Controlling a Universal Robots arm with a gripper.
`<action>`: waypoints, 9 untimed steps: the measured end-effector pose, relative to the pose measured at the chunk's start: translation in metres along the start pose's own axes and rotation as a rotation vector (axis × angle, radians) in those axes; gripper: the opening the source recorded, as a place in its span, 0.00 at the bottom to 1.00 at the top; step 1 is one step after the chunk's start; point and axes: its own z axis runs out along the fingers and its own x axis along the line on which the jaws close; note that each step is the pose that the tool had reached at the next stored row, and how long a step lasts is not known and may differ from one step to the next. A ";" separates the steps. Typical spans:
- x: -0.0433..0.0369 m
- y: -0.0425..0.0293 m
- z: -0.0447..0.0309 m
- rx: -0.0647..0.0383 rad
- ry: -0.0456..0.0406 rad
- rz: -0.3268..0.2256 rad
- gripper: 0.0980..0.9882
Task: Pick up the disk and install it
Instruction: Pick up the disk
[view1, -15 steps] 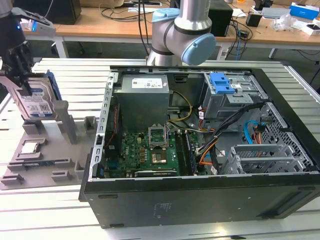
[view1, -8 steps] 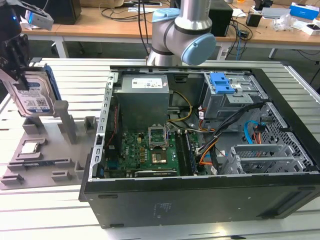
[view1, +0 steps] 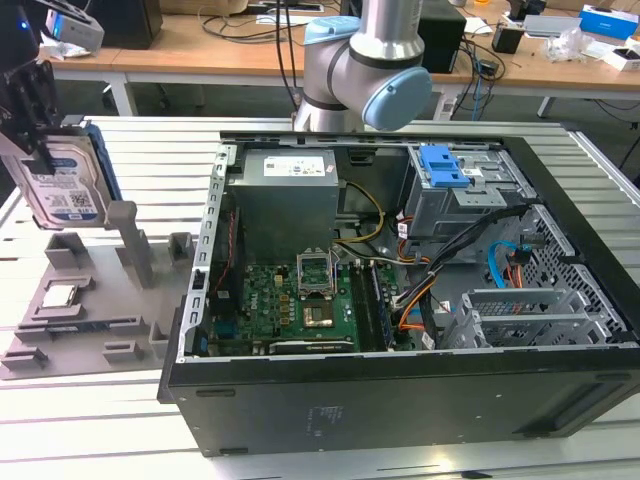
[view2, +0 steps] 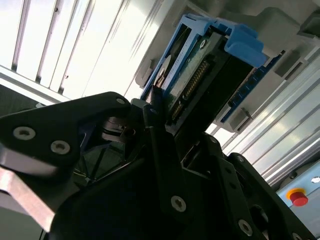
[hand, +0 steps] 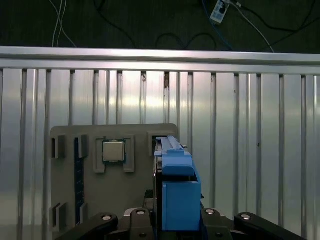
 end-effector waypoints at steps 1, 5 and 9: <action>0.0000 0.0000 -0.0011 0.000 0.0000 0.000 0.30; 0.0000 0.0002 -0.0048 0.000 0.0000 0.000 0.30; -0.0001 0.0003 -0.0079 0.000 0.0000 0.000 0.30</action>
